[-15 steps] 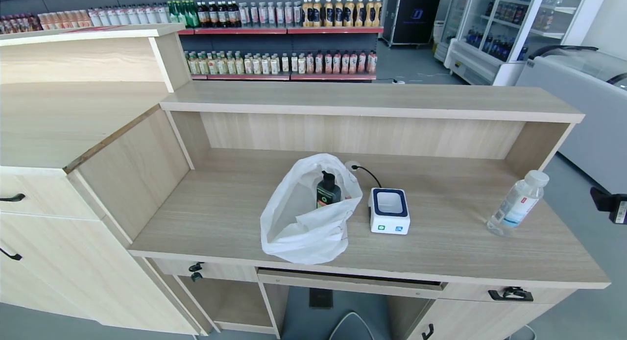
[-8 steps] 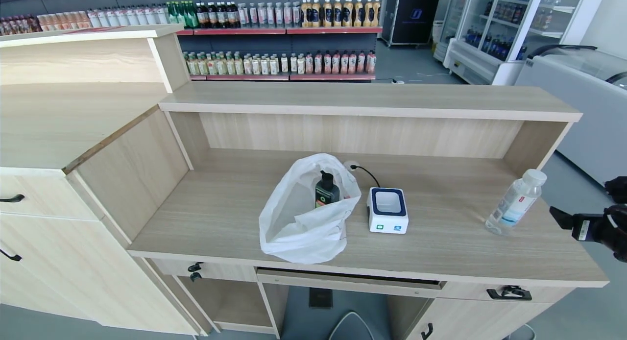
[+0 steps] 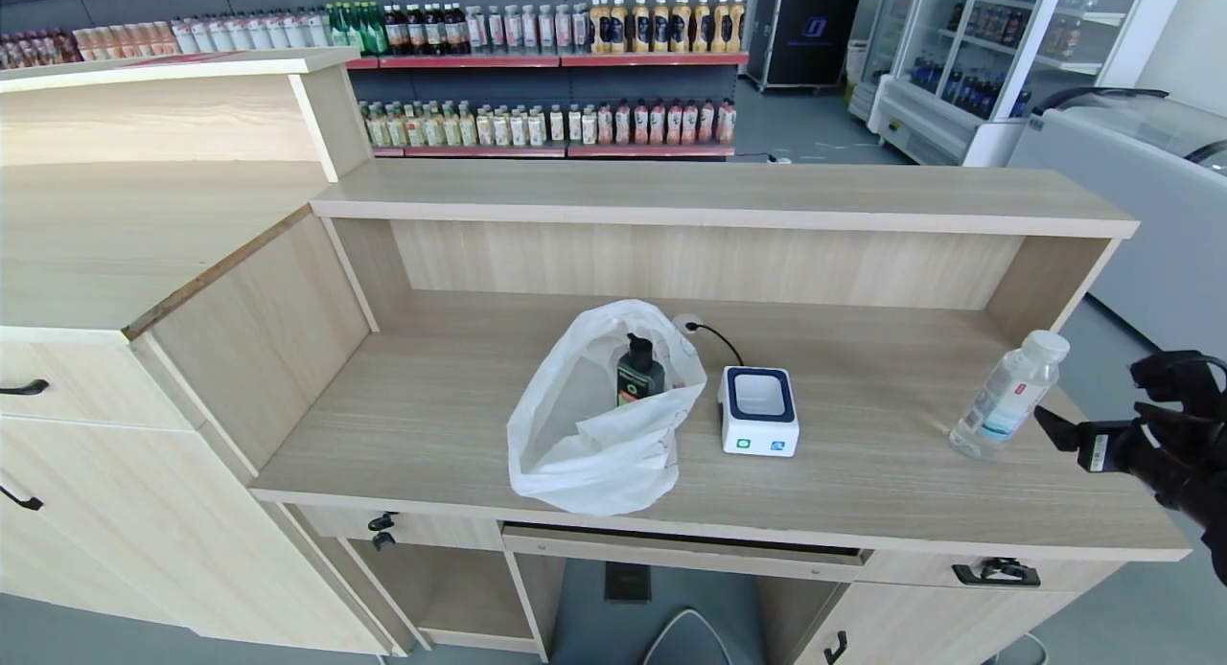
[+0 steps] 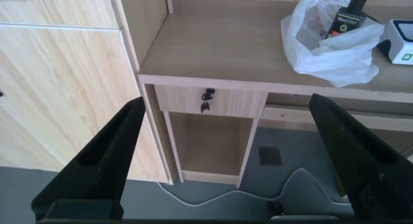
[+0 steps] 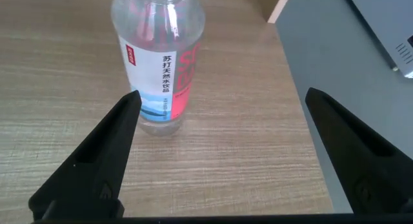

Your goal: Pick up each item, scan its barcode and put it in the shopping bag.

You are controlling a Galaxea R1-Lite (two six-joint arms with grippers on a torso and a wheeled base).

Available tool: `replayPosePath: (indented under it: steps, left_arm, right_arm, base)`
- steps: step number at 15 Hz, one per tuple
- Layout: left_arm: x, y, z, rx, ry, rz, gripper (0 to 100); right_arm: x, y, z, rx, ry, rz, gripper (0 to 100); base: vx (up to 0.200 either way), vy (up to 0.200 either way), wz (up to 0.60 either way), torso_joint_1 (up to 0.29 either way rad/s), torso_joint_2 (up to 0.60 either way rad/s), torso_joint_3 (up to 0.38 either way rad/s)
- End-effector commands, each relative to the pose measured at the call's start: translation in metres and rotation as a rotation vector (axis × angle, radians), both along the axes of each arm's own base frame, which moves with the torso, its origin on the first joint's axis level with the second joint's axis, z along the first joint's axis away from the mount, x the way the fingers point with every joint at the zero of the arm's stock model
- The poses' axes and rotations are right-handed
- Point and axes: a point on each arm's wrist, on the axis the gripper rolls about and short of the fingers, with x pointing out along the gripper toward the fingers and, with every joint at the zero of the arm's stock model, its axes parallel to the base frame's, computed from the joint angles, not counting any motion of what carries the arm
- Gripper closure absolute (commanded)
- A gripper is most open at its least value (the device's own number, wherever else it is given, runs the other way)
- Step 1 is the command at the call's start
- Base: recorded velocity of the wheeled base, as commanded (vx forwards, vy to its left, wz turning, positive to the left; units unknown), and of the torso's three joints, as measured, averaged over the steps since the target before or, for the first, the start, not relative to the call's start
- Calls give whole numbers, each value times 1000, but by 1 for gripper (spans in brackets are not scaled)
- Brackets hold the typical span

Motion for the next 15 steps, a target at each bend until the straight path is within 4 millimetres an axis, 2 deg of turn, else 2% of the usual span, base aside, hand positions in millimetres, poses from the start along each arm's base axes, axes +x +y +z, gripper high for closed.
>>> replayPosePath:
  steps: [1,5,15]
  left_arm:
    - [0,0,0,0,0,0,0]
    - [0,0,0,0,0,0,0]
    - [0,0,0,0,0,0,0]
  right_arm:
    - [7,4,-13,5,25,22,0]
    - [14,5,-19,-22,23,35,0]
    - [37,11,-21,-32,-9,71,0]
  base:
    - [0,0,0,0,0,0]
    - [0,0,0,0,0,0]
    - [0,0,0,0,0,0]
